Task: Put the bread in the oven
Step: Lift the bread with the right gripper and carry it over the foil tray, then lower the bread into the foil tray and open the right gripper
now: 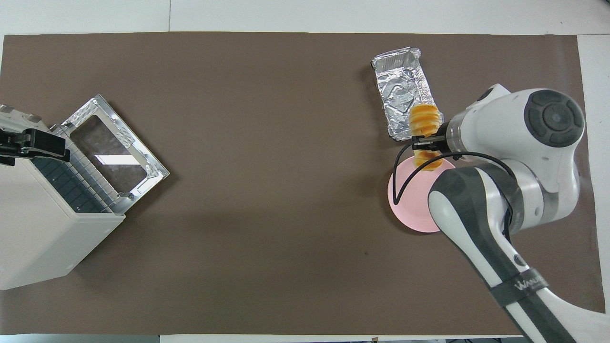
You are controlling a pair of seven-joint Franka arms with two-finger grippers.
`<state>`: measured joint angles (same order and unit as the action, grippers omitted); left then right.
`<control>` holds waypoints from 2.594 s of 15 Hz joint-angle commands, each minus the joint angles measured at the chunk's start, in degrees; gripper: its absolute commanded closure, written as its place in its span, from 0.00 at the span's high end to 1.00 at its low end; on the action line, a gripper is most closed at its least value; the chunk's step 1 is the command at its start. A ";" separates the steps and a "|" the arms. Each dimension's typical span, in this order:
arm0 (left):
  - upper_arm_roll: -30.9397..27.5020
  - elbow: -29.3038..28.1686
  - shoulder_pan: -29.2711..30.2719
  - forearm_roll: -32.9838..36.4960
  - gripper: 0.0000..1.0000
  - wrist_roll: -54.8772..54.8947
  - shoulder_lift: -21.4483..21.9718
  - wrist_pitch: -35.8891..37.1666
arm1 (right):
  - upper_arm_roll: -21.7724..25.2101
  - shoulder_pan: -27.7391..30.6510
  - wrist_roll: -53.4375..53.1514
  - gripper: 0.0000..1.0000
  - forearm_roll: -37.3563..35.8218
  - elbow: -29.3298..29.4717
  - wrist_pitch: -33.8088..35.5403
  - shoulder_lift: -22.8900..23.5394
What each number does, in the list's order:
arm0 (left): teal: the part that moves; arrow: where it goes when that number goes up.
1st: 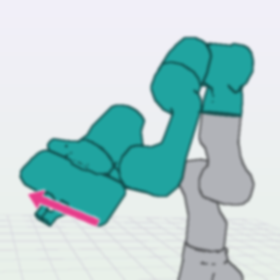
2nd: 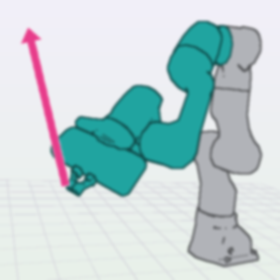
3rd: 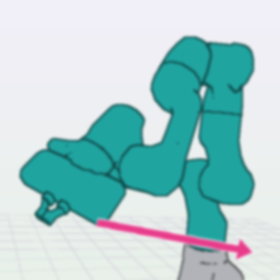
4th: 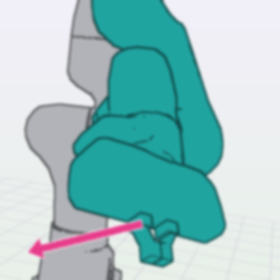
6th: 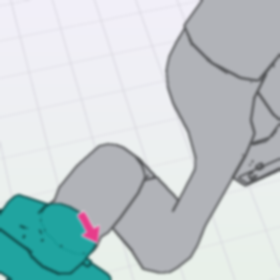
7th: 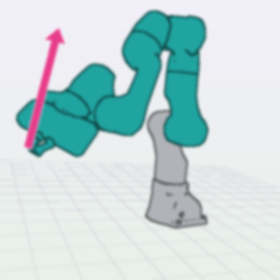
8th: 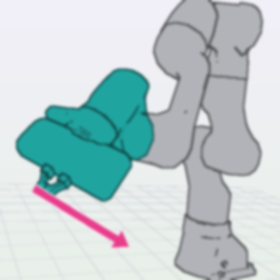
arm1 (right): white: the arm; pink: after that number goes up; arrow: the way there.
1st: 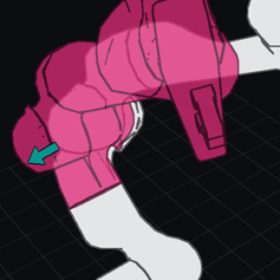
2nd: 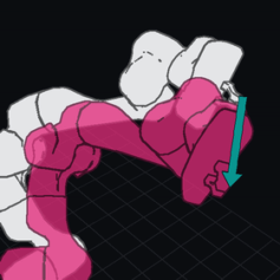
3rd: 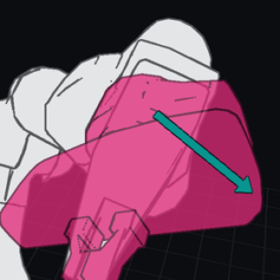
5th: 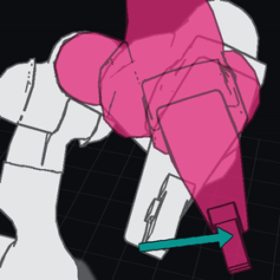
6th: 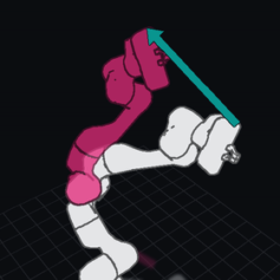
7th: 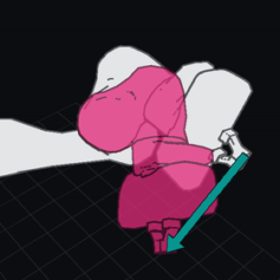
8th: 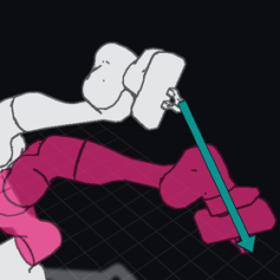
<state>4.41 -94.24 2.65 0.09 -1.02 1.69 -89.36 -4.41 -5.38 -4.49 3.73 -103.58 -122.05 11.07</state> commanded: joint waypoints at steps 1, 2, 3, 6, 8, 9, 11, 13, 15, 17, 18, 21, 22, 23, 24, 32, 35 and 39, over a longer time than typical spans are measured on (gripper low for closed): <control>-0.19 -1.21 0.26 -0.97 1.00 0.41 1.48 0.23 | -0.34 1.60 3.52 0.00 2.68 13.80 4.87 11.04; -0.19 -1.21 0.26 -0.97 1.00 0.41 1.48 0.32 | -0.34 1.51 3.52 0.00 2.51 17.76 6.63 14.82; -0.19 -1.21 0.26 -0.97 1.00 0.41 1.48 0.24 | -0.34 1.25 3.52 0.00 2.33 20.76 6.47 18.17; -0.19 -1.21 0.26 -0.97 1.00 0.41 1.48 0.23 | -0.34 0.72 4.04 0.00 1.81 22.02 2.09 22.67; -0.19 -1.21 0.26 -0.97 1.00 0.41 1.48 0.24 | -0.42 0.72 9.99 0.00 2.33 20.01 -2.30 22.95; -0.19 -1.21 0.26 -0.97 1.00 0.41 1.48 0.23 | -0.42 0.72 10.72 0.00 2.33 18.87 -3.45 22.95; -0.19 -1.21 0.26 -0.97 1.00 0.41 1.48 0.24 | -0.42 0.72 10.90 0.00 2.33 16.58 -6.17 22.95; -0.19 -1.21 0.26 -0.97 1.00 0.41 1.48 0.23 | -0.42 0.46 10.90 0.00 2.33 14.99 -8.20 22.95; -0.19 -1.21 0.26 -0.97 1.00 0.41 1.48 0.32 | -0.42 0.19 10.47 0.00 2.59 14.81 -8.21 22.86; -0.19 -1.21 0.26 -0.97 1.00 0.41 1.48 0.23 | -0.42 0.37 10.47 0.64 2.68 14.90 -7.68 22.68; -0.19 -1.21 0.26 -0.97 1.00 0.41 1.48 0.23 | -0.42 0.80 10.47 0.80 2.59 15.25 -7.33 22.51; -0.19 -1.21 0.26 -0.97 1.00 0.41 1.48 0.23 | -0.34 0.90 10.47 0.81 2.07 17.96 -3.74 22.86; -0.19 -1.21 0.26 -0.97 1.00 0.41 1.48 0.23 | -0.25 0.81 10.38 0.81 1.63 18.85 -1.64 23.21; -0.19 -1.21 0.26 -0.97 1.00 0.41 1.48 0.23 | -0.07 0.81 10.46 0.81 1.63 21.12 0.04 23.99; -0.19 -1.21 0.26 -0.97 1.00 0.41 1.48 0.23 | -0.07 0.98 10.47 0.81 1.10 23.75 1.36 24.96; -0.19 -1.21 0.26 -0.97 1.00 0.41 1.48 0.23 | 0.28 3.44 15.12 0.73 -4.00 25.63 -0.90 26.11; -0.19 -1.21 0.26 -0.97 1.00 0.41 1.48 0.23 | 0.28 4.41 16.26 0.72 -4.00 22.46 -4.24 26.11; -0.19 -1.21 0.26 -0.97 1.00 0.41 1.48 0.32 | 0.28 4.59 16.62 0.59 -3.65 18.33 -9.95 26.11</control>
<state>4.41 -94.24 2.65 0.09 -1.02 1.69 -89.35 -3.55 -1.30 10.93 0.50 -82.68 -129.25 37.71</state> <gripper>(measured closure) 0.000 0.344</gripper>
